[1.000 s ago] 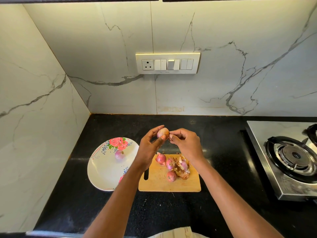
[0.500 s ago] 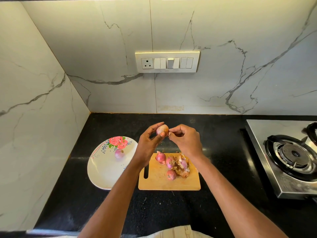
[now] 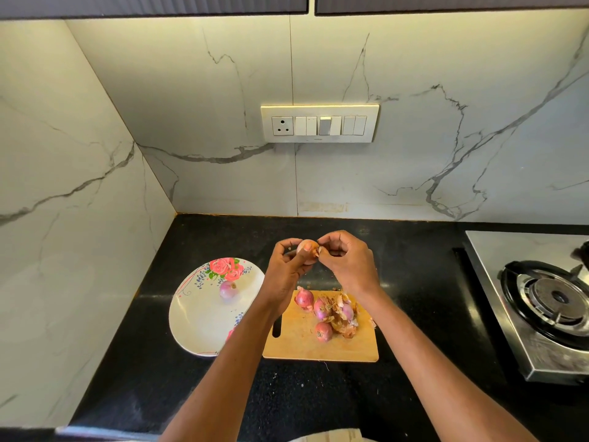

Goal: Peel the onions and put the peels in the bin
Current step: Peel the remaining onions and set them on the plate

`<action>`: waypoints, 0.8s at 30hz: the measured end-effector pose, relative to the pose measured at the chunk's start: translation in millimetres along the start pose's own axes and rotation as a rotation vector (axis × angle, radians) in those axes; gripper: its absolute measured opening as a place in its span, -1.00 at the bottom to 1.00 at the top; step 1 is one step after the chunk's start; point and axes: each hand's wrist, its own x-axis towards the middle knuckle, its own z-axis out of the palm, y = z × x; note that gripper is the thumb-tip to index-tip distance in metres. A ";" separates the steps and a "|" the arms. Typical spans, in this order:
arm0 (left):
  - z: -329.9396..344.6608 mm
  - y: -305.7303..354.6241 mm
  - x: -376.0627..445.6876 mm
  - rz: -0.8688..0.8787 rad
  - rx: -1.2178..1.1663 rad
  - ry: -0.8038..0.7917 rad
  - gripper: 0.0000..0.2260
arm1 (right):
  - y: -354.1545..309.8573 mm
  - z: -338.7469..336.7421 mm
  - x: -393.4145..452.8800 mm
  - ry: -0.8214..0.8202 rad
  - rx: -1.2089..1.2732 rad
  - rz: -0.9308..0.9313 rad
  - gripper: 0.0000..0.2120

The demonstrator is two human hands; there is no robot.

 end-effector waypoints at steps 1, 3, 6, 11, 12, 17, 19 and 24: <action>0.7 -0.1 0.5 0.002 0.004 -0.003 -0.64 | -0.3 -0.4 0.1 -0.004 0.015 0.006 -0.81; 1.0 -1.7 0.2 0.003 -0.014 -0.010 -0.64 | 0.1 -0.9 0.1 -0.007 0.055 0.031 -0.80; -0.6 -1.0 -0.4 -0.006 -0.102 -0.016 -0.63 | 1.0 0.6 0.2 -0.003 0.121 0.071 -0.80; 3.7 0.6 -1.0 -0.023 -0.206 -0.024 -0.64 | 2.5 3.4 1.3 0.051 0.203 0.142 -0.83; 4.4 -0.2 -1.1 -0.023 -0.206 -0.026 -0.65 | 2.2 4.1 0.9 0.058 0.221 0.152 -0.84; 0.9 0.5 2.4 0.007 -0.177 -0.006 -0.67 | 0.5 4.5 2.9 -0.007 0.230 0.134 -0.87; -2.0 3.1 1.9 0.027 -0.163 0.002 -0.61 | -1.3 5.8 3.1 -0.048 0.178 0.106 -0.79; -1.0 2.2 1.9 0.047 -0.116 -0.001 -0.56 | -0.8 7.4 0.9 0.060 0.108 0.086 -0.79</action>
